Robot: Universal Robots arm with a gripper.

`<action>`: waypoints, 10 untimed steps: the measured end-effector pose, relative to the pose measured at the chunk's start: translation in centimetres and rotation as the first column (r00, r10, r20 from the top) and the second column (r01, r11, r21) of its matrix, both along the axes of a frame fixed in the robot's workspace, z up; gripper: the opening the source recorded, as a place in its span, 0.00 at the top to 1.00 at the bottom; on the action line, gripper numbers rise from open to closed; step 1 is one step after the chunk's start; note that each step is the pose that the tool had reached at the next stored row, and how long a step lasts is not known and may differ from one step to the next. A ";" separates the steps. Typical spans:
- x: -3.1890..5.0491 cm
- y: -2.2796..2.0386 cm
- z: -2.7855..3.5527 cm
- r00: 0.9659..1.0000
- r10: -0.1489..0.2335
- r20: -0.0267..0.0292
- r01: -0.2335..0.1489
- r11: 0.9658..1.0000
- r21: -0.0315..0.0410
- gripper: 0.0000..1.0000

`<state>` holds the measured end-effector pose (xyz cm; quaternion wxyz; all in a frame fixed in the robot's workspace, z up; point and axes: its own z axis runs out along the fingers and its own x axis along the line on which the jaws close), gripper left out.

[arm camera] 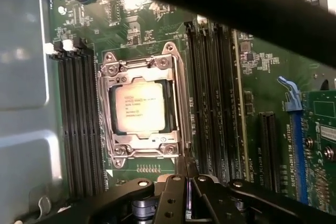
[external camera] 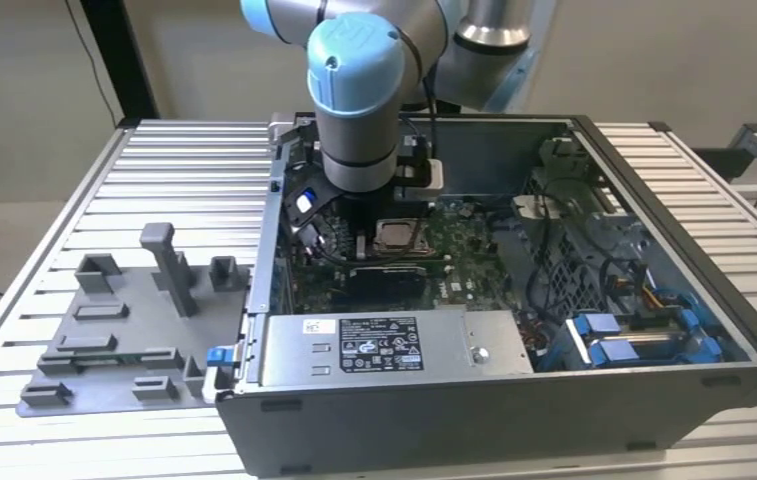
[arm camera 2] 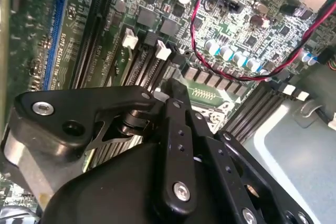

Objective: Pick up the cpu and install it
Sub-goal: 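Install the second cpu locking lever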

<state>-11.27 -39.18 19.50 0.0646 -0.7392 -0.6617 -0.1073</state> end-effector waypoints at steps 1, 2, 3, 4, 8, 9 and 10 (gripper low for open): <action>-0.01 0.01 0.00 1.000 0.000 -0.004 0.000 1.000 -0.007 1.00; -0.01 0.02 -0.01 1.000 0.000 -0.007 0.000 1.000 -0.014 1.00; 0.00 0.05 -0.04 1.000 0.000 -0.010 0.000 1.000 -0.020 1.00; 0.02 0.07 -0.08 1.000 0.000 -0.014 0.000 1.000 -0.027 1.00; 0.09 0.23 -0.21 1.000 -0.001 -0.015 0.000 0.999 -0.040 1.00; 0.05 0.05 -0.13 1.000 -0.001 -0.010 0.001 1.000 -0.022 1.00; 0.07 -0.07 -0.10 1.000 0.000 -0.002 0.000 1.000 0.003 1.00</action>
